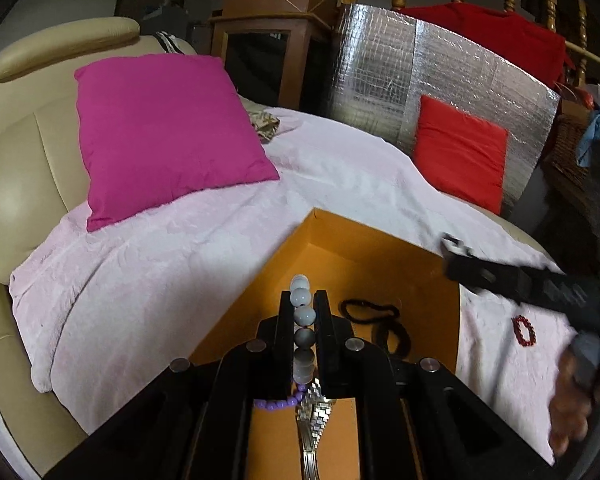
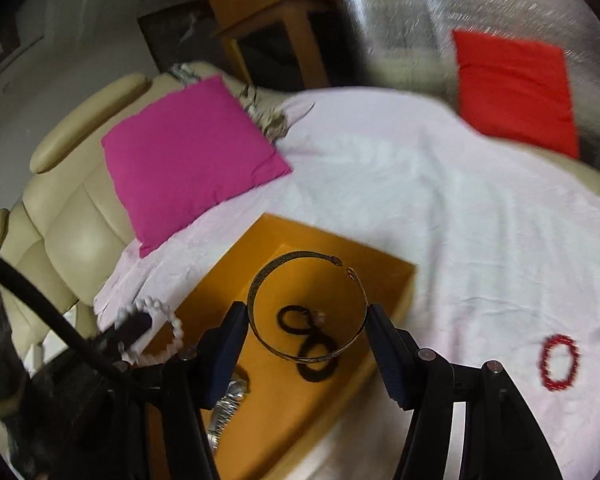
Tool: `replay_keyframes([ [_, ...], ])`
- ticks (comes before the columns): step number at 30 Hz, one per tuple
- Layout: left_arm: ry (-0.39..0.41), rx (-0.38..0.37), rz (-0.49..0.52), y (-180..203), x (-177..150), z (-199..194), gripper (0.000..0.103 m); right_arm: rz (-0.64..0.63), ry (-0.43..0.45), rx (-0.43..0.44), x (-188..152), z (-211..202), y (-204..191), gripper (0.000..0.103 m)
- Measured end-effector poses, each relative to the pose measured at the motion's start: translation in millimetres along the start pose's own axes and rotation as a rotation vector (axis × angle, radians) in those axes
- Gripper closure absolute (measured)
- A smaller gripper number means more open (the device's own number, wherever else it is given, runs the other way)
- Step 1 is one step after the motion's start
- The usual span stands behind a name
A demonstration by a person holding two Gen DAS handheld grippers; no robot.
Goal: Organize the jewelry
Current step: 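Carry bangle in right tool and white bracelet in left tool over orange box, then open right tool to drop bangle while left tool drops white bracelet into box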
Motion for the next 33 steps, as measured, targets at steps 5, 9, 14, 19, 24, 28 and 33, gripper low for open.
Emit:
replay_keyframes([
  [5,-0.021,-0.004,0.011,2,-11,-6,0.093,0.080,-0.128,0.046,14,39,6,0.039],
  [9,-0.028,0.017,0.024,3,-18,-11,0.093,0.135,-0.196,0.104,19,62,12,0.040],
  [14,-0.046,0.036,0.055,7,-23,-8,0.093,0.148,-0.238,0.123,22,84,9,0.040],
  [19,-0.065,0.054,0.067,7,-24,-1,0.093,0.141,-0.256,0.099,25,101,5,0.039],
  [24,-0.103,0.050,0.084,12,-27,8,0.093,0.145,-0.259,0.073,26,112,6,0.039],
  [28,-0.121,0.035,0.108,20,-30,12,0.093,0.184,-0.257,0.069,28,117,14,0.038],
  [33,-0.124,0.033,0.122,25,-30,13,0.088,0.221,-0.231,0.103,29,106,19,0.038],
])
Point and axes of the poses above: each gripper's, at about its wrist camera, not at the fingertips, and z roughly the way its jaws point, y to its right, x to its top, the point moved 1 cm from there along z, roughly the way its jaws point, and after that the axes turned 3 degrees about z, right-handed, at the moved point
